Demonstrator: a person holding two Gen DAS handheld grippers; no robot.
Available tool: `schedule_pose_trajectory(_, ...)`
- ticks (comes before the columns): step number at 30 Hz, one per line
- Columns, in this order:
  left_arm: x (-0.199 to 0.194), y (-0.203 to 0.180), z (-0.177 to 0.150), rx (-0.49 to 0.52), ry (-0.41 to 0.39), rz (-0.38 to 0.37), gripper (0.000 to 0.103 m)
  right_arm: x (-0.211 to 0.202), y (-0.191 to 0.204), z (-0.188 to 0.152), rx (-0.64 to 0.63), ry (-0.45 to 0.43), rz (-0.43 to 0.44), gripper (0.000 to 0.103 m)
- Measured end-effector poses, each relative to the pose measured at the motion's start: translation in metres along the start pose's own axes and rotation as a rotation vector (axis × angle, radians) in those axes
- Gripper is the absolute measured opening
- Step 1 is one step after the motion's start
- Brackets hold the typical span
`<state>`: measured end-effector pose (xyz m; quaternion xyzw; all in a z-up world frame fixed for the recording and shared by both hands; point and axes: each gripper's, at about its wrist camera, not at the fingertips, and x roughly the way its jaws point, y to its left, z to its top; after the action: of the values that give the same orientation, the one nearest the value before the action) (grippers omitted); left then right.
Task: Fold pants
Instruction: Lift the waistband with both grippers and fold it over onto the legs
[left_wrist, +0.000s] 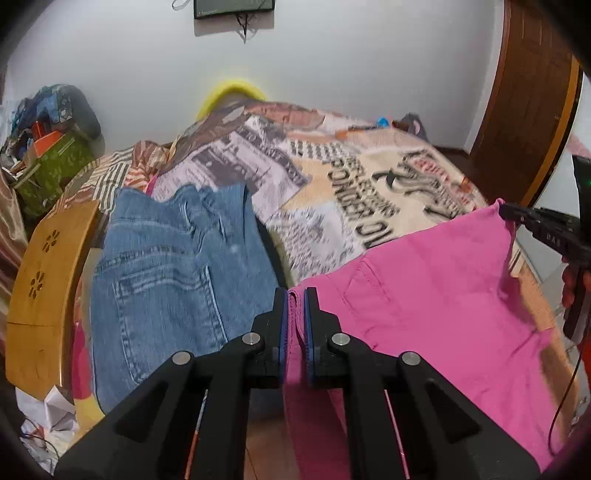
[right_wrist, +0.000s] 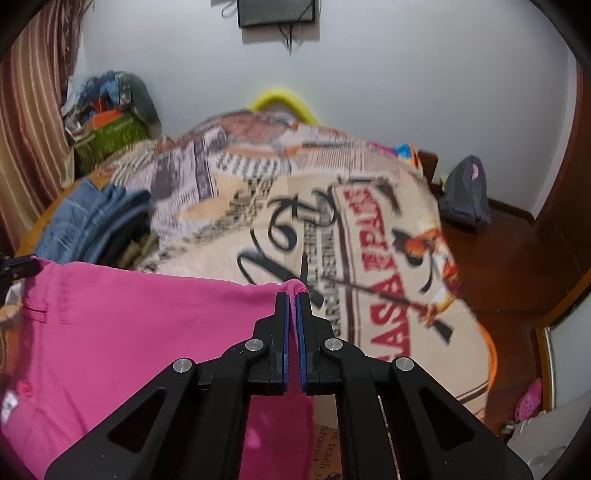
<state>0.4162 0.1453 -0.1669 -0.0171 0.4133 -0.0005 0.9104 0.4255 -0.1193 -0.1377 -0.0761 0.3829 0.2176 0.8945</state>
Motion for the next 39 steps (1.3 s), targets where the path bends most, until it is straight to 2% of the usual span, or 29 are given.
schedule_pose_trajectory(4, -0.028, -0.007, 0.001, 0.025, -0.038, -0.024, 0.007, -0.031, 0.003, 0.005, 0.007, -0.045, 0.013, 0.003)
schedule_pose_trajectory(10, -0.079, -0.019, -0.012, 0.046, -0.068, -0.06, 0.007, -0.089, 0.013, -0.005, 0.014, -0.098, 0.034, 0.003)
schedule_pose_trajectory(18, -0.145, -0.031, -0.049, 0.08, -0.092, -0.087, 0.007, -0.161, 0.028, -0.034, 0.029, -0.151, 0.057, 0.003)
schedule_pose_trajectory(30, -0.206, -0.046, -0.138, 0.13, -0.051, -0.14, 0.007, -0.225, 0.04, -0.114, 0.104, -0.143, 0.109, 0.003)
schedule_pose_trajectory(39, -0.208, -0.055, -0.207, 0.12, 0.046, -0.185, 0.006, -0.232, 0.057, -0.192, 0.152, -0.051, 0.143, 0.003)
